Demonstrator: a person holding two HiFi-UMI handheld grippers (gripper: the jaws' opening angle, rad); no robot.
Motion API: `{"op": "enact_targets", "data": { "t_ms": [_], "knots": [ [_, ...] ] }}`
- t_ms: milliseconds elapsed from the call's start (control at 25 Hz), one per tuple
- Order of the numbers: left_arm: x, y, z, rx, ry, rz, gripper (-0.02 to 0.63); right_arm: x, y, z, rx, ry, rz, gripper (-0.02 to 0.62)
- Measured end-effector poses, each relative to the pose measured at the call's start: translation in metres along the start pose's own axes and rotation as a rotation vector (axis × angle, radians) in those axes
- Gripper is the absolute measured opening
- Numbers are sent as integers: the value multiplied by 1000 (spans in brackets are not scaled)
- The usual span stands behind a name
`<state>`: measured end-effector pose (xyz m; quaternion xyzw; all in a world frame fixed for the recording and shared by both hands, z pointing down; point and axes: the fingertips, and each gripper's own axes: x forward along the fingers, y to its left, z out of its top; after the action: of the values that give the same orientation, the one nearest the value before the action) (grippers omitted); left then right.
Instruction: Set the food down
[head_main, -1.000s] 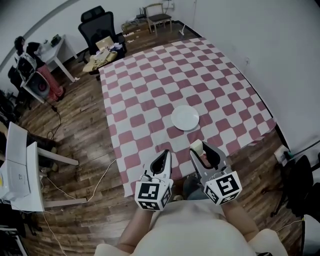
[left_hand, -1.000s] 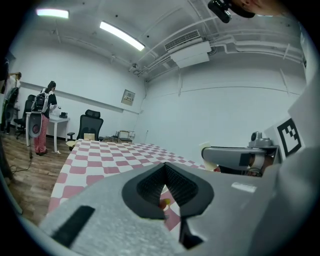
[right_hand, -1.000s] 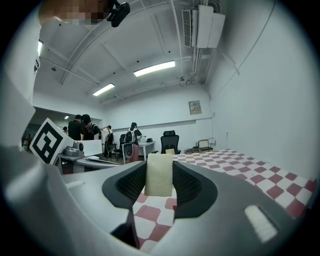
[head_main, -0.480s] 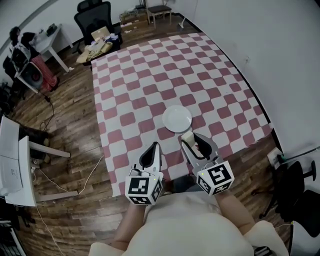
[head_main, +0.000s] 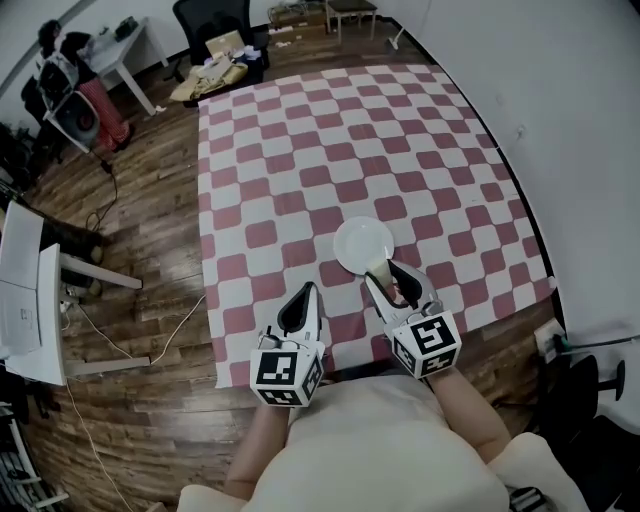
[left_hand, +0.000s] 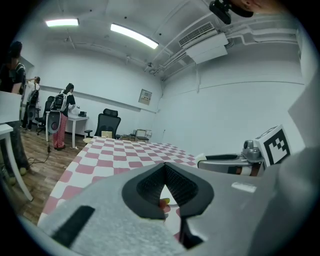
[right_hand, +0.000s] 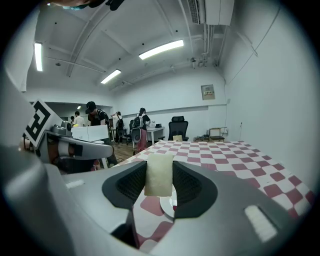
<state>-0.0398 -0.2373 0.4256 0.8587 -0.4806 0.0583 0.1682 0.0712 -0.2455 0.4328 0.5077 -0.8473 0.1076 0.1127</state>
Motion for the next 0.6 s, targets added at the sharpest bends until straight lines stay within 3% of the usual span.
{"op": "enact_targets", "data": {
  "t_ms": [600],
  "knots": [
    [33, 13, -2, -56, 10, 81, 6, 76, -45, -44, -84, 184, 70, 161]
  ]
}}
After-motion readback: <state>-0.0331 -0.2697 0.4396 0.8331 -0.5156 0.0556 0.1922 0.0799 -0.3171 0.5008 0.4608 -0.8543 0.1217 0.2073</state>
